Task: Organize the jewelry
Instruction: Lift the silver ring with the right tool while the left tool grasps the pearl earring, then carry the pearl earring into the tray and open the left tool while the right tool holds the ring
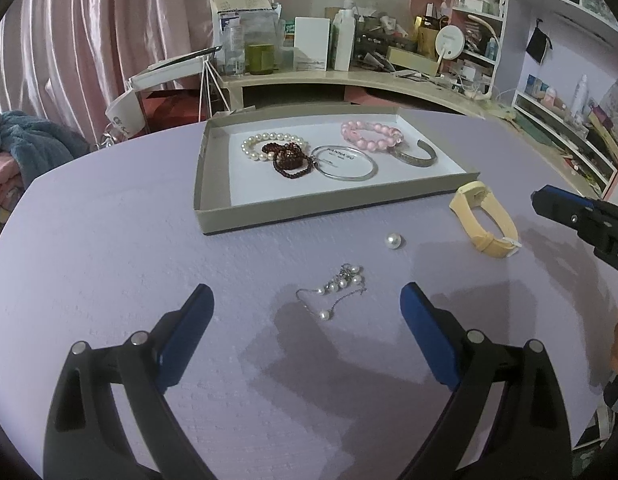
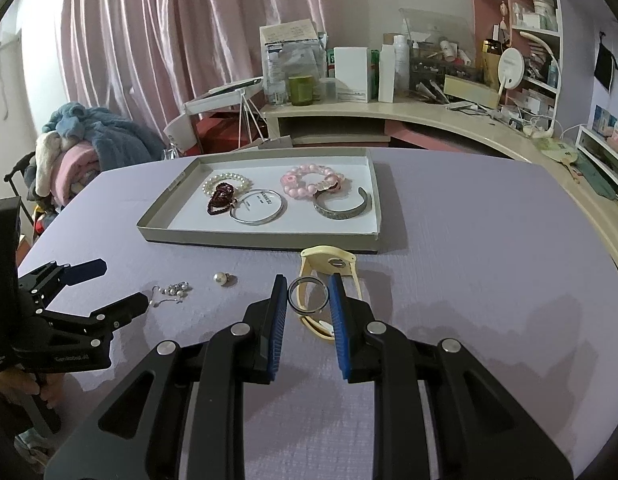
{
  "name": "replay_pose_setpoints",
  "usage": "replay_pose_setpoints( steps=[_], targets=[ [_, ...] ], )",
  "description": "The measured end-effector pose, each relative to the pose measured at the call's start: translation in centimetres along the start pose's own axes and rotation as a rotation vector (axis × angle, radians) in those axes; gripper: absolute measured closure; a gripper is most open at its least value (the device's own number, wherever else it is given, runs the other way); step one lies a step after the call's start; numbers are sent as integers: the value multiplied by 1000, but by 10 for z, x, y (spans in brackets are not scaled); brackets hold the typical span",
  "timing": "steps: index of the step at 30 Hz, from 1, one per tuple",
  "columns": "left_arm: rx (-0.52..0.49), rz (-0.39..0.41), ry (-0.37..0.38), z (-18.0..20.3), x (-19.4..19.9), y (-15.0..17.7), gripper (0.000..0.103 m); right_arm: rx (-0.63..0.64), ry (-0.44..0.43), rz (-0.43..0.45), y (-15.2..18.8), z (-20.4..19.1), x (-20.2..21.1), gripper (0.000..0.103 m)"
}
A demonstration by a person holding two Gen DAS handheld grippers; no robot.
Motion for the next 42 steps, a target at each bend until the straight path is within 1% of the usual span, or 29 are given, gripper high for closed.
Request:
replay_pose_setpoints(
  steps=[2, 10, 13, 17, 18, 19, 20, 22, 24, 27, 30, 34, 39, 42],
  targets=[
    [-6, -2, -1, 2, -1, 0, 10, -2, 0, 1, 0, 3, 1, 81],
    [-20, -51, 2, 12, -17, 1, 33, -6, 0, 2, 1, 6, 1, 81],
    [-9, -75, -2, 15, -26, -1, 40, -5, -3, -5, 1, 6, -1, 81],
    [2, -99, -8, 19, -40, -4, 45, -2, -9, -14, 3, 5, -2, 81],
    [-3, -96, -16, 20, -40, -4, 49, -1, -10, -15, 3, 4, -3, 80],
    [-2, -95, -5, 21, -41, -6, 56, 0, -11, -17, 3, 4, -3, 80],
    [-5, -92, -7, 23, -42, -7, 60, 0, -11, -19, 3, 4, -4, 80],
    [-16, -89, -9, 27, -42, -7, 82, -2, -14, -21, 3, 3, -4, 80],
    [-15, -89, 8, 28, -41, -7, 91, -3, -16, -21, 3, 3, -4, 80],
    [-2, -89, 26, 27, -41, -6, 96, -1, -18, -21, 3, 2, -3, 80],
    [9, -89, 46, 24, -37, -4, 96, 7, -21, -18, 3, -2, -2, 80],
    [0, -43, 39, 18, -21, -7, 96, 16, -23, -7, 1, -6, 1, 80],
    [-5, 40, 29, 12, 9, -21, 96, 30, -31, 7, -1, -15, 6, 80],
    [3, 76, 33, 8, 25, -28, 96, 38, -33, 14, -2, -19, 9, 80]
  ],
)
Point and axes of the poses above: each gripper's, at about its wrist camera, not at the fingertips, and x roughly against the way its jaws point, z to its right, y to its underside, the point moved 3 cm from there along -x, roughly the way its jaws point, and after that the axes turned 5 degrees about -y, right-handed, at the moved point
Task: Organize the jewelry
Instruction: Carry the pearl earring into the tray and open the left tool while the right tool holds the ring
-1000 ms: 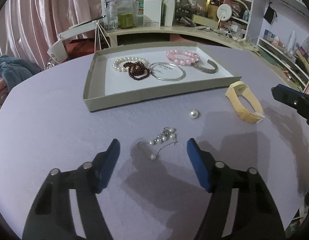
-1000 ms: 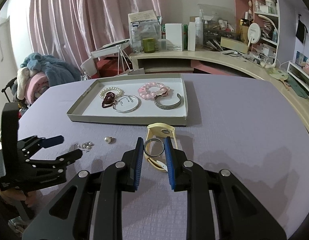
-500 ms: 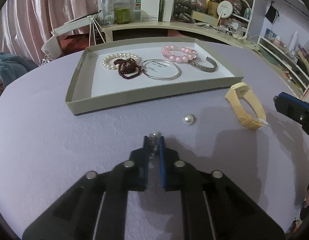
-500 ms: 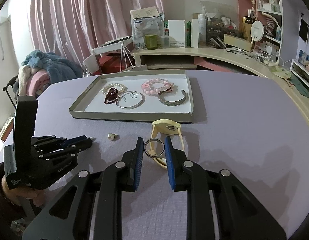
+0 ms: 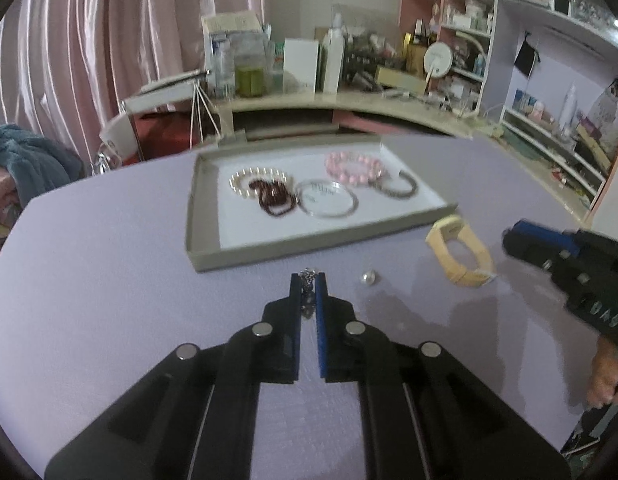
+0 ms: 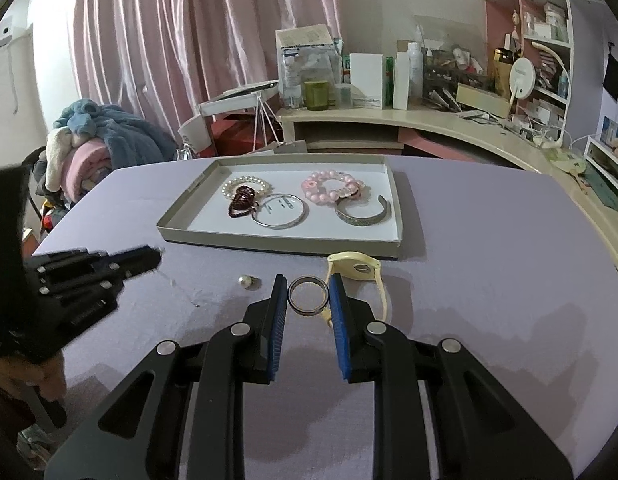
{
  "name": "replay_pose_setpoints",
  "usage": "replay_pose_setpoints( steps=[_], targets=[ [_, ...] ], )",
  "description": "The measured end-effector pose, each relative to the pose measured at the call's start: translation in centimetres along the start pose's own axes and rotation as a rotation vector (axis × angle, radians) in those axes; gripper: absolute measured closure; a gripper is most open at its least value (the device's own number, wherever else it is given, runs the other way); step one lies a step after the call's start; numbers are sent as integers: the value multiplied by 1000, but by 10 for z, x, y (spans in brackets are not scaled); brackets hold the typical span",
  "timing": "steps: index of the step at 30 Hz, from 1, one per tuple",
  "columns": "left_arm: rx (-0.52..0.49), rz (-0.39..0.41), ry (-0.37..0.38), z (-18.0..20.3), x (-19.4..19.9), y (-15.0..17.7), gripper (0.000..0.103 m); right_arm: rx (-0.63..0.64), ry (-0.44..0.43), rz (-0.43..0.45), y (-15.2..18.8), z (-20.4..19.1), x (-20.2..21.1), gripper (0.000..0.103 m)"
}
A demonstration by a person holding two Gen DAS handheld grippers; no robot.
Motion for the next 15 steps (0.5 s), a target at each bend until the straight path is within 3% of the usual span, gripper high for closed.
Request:
replay_pose_setpoints(
  steps=[6, 15],
  targets=[
    [17, 46, 9, -6, 21, -15, 96, 8, -4, 16, -4, -6, 6, 80],
    [95, 91, 40, -28, 28, -69, 96, 11, 1, 55, -16, -3, 13, 80]
  ],
)
Point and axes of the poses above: each gripper's, at about its wrist camera, not at the fingertips, and x roughly against the way its jaws point, z to its right, y to its underside, the point moved 3 cm from there along -x, roughly the way its jaws point, and after that the axes turned 5 degrees about -y, right-handed, at the moved point
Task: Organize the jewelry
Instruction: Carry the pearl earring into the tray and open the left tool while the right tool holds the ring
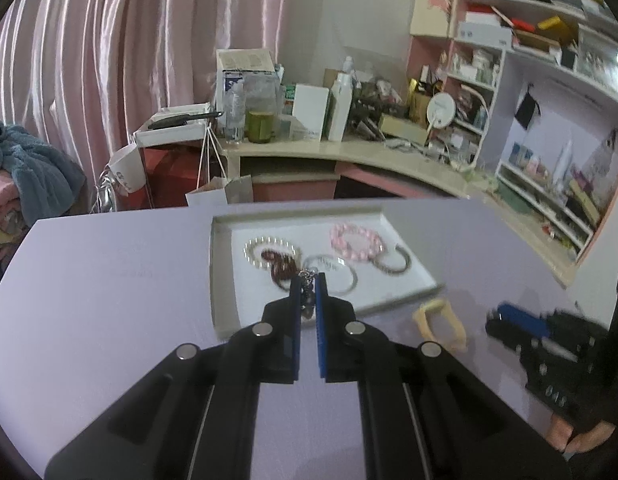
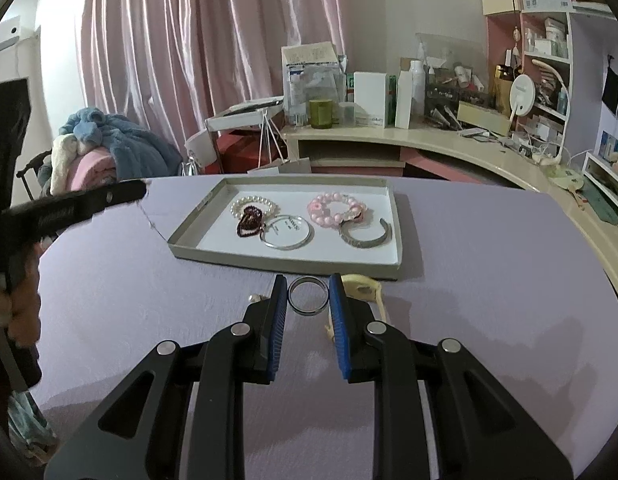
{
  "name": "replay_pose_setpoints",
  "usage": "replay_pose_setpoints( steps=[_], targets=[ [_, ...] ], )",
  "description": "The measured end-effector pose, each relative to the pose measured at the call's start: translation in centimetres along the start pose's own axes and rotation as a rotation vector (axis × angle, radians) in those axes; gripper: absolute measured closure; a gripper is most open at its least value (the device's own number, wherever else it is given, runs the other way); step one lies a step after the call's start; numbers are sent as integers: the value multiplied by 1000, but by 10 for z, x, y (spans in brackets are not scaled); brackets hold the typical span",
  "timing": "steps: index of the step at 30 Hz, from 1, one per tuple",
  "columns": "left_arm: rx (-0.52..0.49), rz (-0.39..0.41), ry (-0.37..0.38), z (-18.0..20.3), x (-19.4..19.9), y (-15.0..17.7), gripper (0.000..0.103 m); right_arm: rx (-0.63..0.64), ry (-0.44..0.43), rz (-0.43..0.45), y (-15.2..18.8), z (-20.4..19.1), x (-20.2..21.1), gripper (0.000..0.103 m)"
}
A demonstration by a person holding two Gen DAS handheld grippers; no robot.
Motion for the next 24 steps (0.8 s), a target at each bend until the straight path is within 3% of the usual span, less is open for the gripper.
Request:
replay_pose_setpoints(
  steps=[11, 24],
  targets=[
    [35, -31, -11, -9, -53, -30, 96, -35, 3, 16, -15, 24, -14, 80],
    [43, -103, -56, -18, -108, -23, 95, -61, 4, -16, -15, 44, -38, 80]
  ],
)
Point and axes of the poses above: each gripper's, at about its wrist camera, not at the fingertips, and x roughly against the way its jaws point, z to its right, y to its underside, the point moved 3 cm from there along -x, roughly the way its jaws point, and after that the axes turned 5 degrees about -y, right-handed, at the moved point
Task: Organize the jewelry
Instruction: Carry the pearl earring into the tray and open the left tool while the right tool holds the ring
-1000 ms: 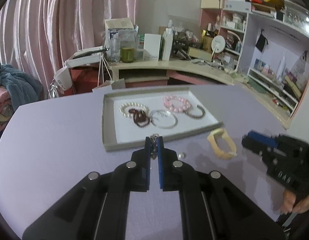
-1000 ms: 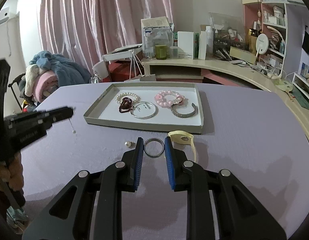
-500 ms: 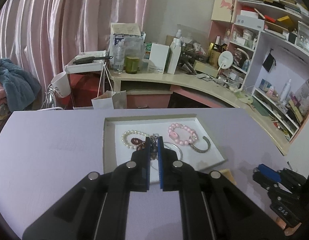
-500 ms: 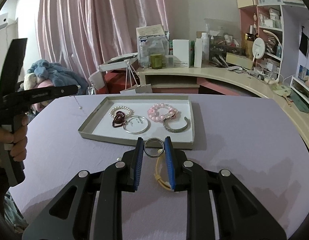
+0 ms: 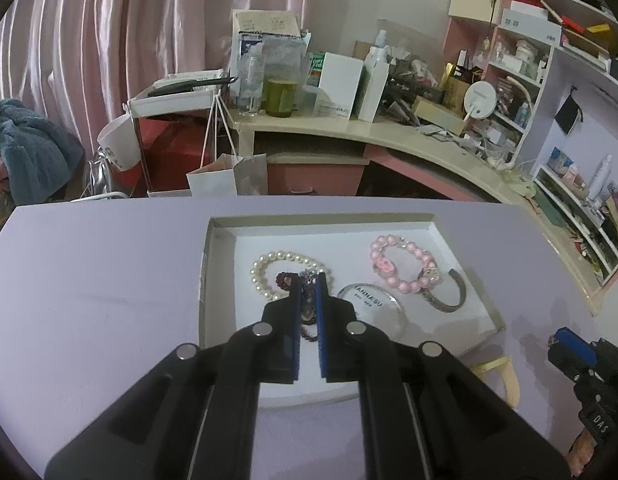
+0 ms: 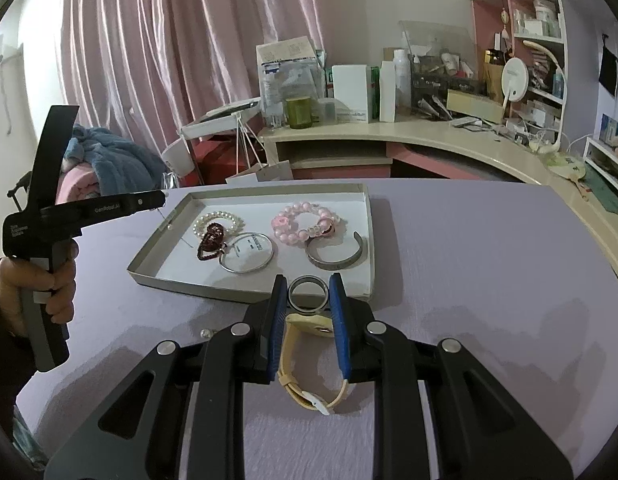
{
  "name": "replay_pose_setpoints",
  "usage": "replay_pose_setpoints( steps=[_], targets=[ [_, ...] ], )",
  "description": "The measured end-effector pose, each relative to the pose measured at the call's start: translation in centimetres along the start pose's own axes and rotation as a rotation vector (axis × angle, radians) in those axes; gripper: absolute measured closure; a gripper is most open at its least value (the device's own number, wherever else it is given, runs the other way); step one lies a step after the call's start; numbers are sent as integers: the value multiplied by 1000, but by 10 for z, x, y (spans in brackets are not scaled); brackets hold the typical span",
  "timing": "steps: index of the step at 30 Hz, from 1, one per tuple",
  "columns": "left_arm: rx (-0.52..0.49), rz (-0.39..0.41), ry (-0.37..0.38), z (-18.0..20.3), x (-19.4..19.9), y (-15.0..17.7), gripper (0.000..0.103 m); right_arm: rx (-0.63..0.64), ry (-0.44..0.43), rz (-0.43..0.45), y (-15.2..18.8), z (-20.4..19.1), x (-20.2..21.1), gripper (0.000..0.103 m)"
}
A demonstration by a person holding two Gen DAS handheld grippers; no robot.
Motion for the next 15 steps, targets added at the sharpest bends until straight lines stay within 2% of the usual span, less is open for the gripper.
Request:
replay_pose_setpoints(
  steps=[2, 4, 15],
  targets=[
    [-4, 10, -7, -2, 2, 2, 88, -1, 1, -5, 0, 0, -2, 80],
    [-1, 20, -10, -5, 5, 3, 73, 0, 1, -8, 0, -1, -3, 80],
    [72, 93, -5, -40, 45, 10, 31, 5, -5, 3, -23, -17, -21, 81]
  ],
)
Point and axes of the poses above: each gripper's, at about its wrist camera, not at the fingertips, and x roughly against the way its jaws point, z to its right, y to its underside, the point moved 3 cm from there along -x, roughly the way its jaws point, and after that the axes turned 5 degrees about -y, right-handed, at the moved point
